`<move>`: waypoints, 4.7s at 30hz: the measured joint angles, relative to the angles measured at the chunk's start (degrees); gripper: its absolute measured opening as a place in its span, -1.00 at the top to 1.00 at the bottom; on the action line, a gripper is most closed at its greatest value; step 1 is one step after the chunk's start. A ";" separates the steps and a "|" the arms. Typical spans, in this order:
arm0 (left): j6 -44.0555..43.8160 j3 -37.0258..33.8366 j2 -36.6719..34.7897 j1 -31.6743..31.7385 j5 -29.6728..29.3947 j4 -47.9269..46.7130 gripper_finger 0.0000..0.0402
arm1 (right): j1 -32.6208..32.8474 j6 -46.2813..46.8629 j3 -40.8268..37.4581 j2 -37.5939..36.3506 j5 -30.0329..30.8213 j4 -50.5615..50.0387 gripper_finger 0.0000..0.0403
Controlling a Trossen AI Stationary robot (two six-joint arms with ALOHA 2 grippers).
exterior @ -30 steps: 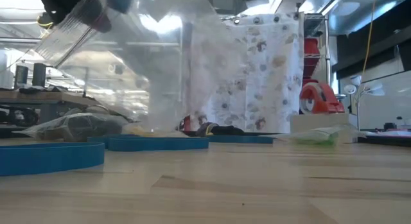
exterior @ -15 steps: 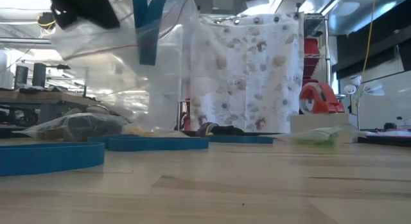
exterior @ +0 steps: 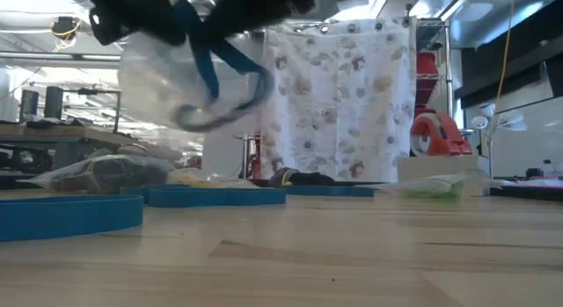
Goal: Sort rubber bands
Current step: Put the blue rubber band into the transparent zip bag
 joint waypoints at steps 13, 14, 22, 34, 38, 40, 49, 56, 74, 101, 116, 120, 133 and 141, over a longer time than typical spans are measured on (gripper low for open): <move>1.99 0.02 0.02 -0.49 -3.39 2.81 1.00 | -0.76 17.99 0.00 2.17 -1.69 1.26 0.99; 2.01 0.02 0.02 -0.49 -3.93 2.96 1.00 | -0.78 19.01 0.00 2.26 -2.06 0.93 0.99; 2.33 0.02 -0.02 -0.43 -3.79 4.11 1.00 | -1.80 25.83 0.18 2.84 4.83 6.21 0.83; -5.54 -0.13 0.24 -0.84 -3.24 -7.23 1.00 | -2.27 30.24 8.71 2.05 -1.84 -13.47 0.14; -6.49 -0.13 0.15 -0.24 -3.03 -8.86 1.00 | -2.26 29.76 12.11 2.08 -1.95 -16.93 0.12; -6.54 -0.13 0.13 -0.14 -3.02 -8.75 1.00 | -2.22 28.91 14.23 2.08 -2.22 -19.21 0.12; -9.14 -0.13 0.13 -1.42 -2.14 -12.53 1.00 | 2.04 24.37 8.15 2.82 -7.56 -20.49 0.12; -14.59 -0.13 0.13 -2.57 -2.25 -19.38 1.00 | 0.89 22.00 1.75 9.45 -6.51 -5.69 0.12; -13.47 -0.12 0.13 -2.50 -2.29 -22.63 1.00 | -4.56 23.93 1.77 13.18 -18.38 3.66 -0.12; -4.99 -0.11 0.11 -6.04 -2.34 -21.57 1.00 | 1.32 18.23 9.49 11.10 -8.47 -10.87 0.96; 4.42 -0.11 0.11 -8.93 -2.30 -5.31 1.00 | 2.55 2.70 23.76 8.90 -6.71 -5.24 0.95; 2.13 -0.11 0.11 -8.93 -2.34 -3.59 1.00 | 2.02 3.23 23.76 9.23 -7.40 -5.73 0.94; 0.01 -0.04 0.11 -7.66 -3.29 -1.51 1.00 | 1.80 4.20 22.15 10.49 -9.21 -2.71 0.94; -0.11 -0.04 0.11 -7.99 -3.74 -1.55 1.00 | 1.61 7.17 21.40 10.56 -1.12 -11.32 0.94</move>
